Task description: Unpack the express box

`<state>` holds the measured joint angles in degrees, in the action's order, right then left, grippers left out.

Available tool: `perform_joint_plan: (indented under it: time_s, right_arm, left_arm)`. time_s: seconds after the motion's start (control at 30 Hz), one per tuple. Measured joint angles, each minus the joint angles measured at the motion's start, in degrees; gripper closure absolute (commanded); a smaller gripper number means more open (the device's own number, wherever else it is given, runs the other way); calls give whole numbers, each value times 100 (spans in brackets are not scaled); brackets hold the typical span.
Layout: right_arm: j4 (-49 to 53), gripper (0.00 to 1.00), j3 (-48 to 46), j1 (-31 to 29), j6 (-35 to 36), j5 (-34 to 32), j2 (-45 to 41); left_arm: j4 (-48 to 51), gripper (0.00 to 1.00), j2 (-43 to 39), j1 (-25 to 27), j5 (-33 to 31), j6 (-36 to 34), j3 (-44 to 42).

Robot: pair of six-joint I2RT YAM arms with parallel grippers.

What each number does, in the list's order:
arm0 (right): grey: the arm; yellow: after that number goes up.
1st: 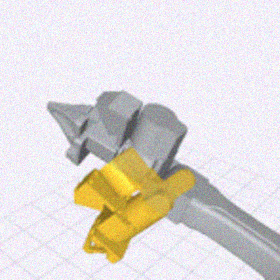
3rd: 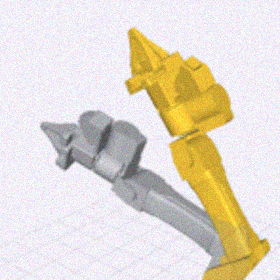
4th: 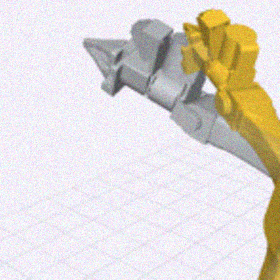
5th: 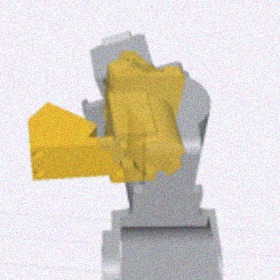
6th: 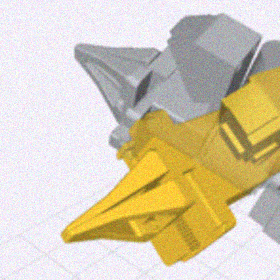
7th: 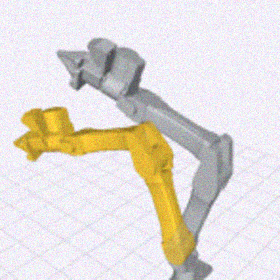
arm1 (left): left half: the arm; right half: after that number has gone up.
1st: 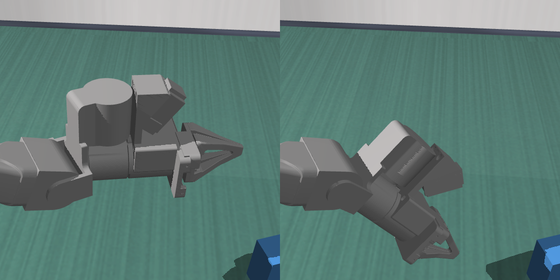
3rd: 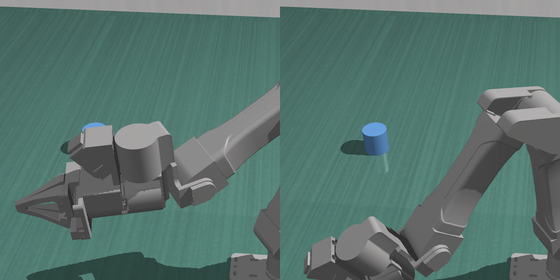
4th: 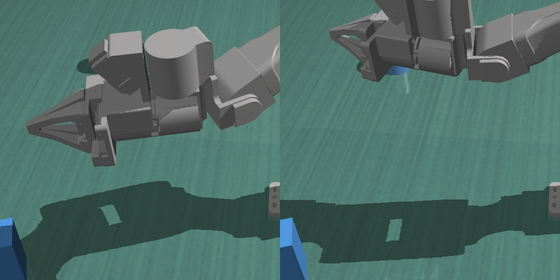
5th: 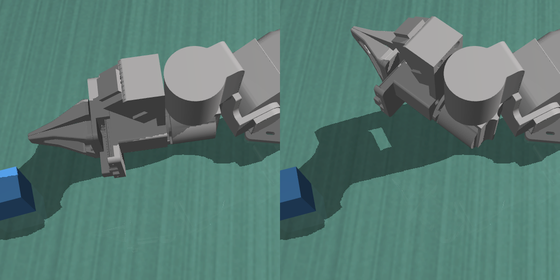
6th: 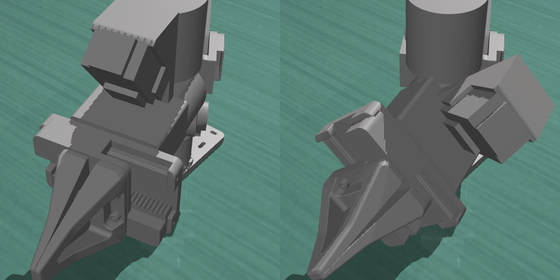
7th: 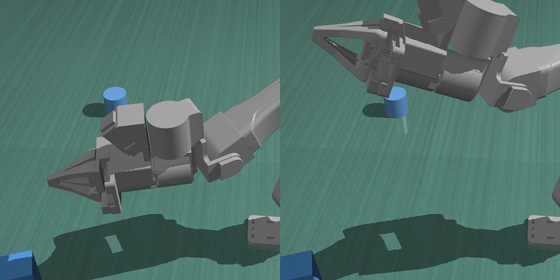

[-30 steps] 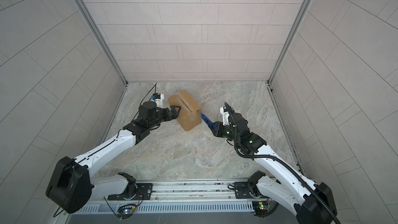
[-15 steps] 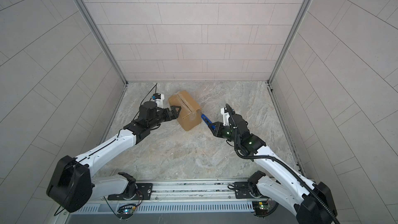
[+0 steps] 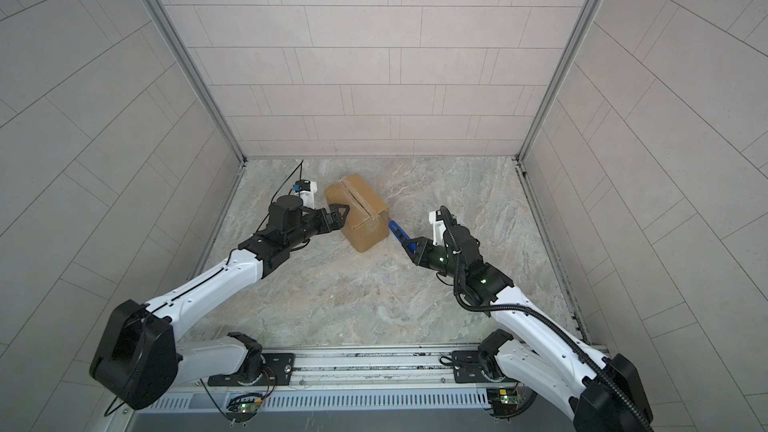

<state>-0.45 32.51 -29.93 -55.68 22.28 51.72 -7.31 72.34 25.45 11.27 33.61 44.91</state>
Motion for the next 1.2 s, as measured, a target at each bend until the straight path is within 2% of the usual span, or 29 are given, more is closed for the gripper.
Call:
perform_joint_plan:
  time_s: [0.6, 1.2]
  right_arm:
    - [-619, 100, -352, 0, -507, 72, -9]
    - [-356, 100, -367, 0, -699, 17, -374]
  left_arm:
    - [-15, 3, 4, 0, 0, 2, 0]
    - [-17, 3, 24, 0, -7, 4, 0]
